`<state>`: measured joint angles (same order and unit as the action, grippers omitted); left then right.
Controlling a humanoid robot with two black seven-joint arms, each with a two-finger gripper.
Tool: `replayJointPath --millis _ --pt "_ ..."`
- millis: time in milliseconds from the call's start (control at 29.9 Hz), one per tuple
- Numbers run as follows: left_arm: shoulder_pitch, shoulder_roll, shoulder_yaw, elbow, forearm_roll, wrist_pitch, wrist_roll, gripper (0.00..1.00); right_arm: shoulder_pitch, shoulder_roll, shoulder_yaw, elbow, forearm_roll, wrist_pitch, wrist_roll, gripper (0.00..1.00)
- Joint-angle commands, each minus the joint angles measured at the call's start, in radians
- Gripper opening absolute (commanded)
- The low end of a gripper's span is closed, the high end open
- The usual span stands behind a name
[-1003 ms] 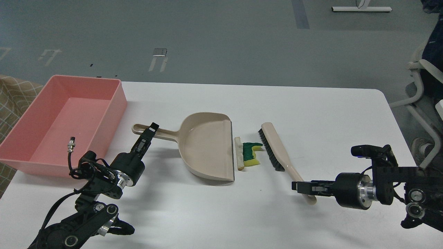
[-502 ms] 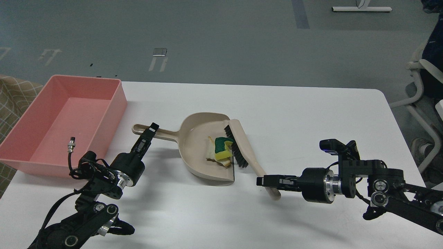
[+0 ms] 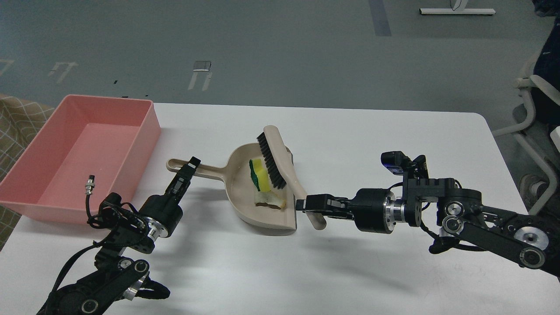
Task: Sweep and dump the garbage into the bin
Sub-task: 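Sweep the brush across the sponge into the dustpan with the right gripper, then lift the dustpan over the pink bin and tip it with the left gripper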
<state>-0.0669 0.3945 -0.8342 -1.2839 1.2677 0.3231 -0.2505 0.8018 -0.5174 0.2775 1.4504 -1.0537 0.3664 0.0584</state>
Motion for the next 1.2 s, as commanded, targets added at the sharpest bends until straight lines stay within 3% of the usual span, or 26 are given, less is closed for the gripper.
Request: replayJointPath --millis 0,468,736,970,1171 --pt "0.004 -0.008 -0.006 0.002 -0.008 -0.001 -0.003 0.00 0.020 -0.035 0.002 0.002 0.008 -0.003 -0.002 0.00" --pt "-0.011 -0.002 -0.028 0.000 -0.238 -0.003 -0.013 0.00 0.023 -0.277 0.052 0.021 0.012 -0.007 -0.002 0.00" --pt "-0.094 0.124 -0.101 -0.050 -0.322 -0.022 0.008 0.00 -0.062 -0.380 0.065 0.050 0.011 -0.017 0.003 0.00" --pt "-0.094 0.306 -0.219 -0.114 -0.501 -0.102 0.013 0.00 -0.096 -0.378 0.097 0.047 0.011 -0.017 0.008 0.00" --pt "-0.041 0.452 -0.414 -0.098 -0.671 -0.251 0.025 0.00 -0.104 -0.374 0.098 0.048 0.011 -0.017 0.008 0.00"
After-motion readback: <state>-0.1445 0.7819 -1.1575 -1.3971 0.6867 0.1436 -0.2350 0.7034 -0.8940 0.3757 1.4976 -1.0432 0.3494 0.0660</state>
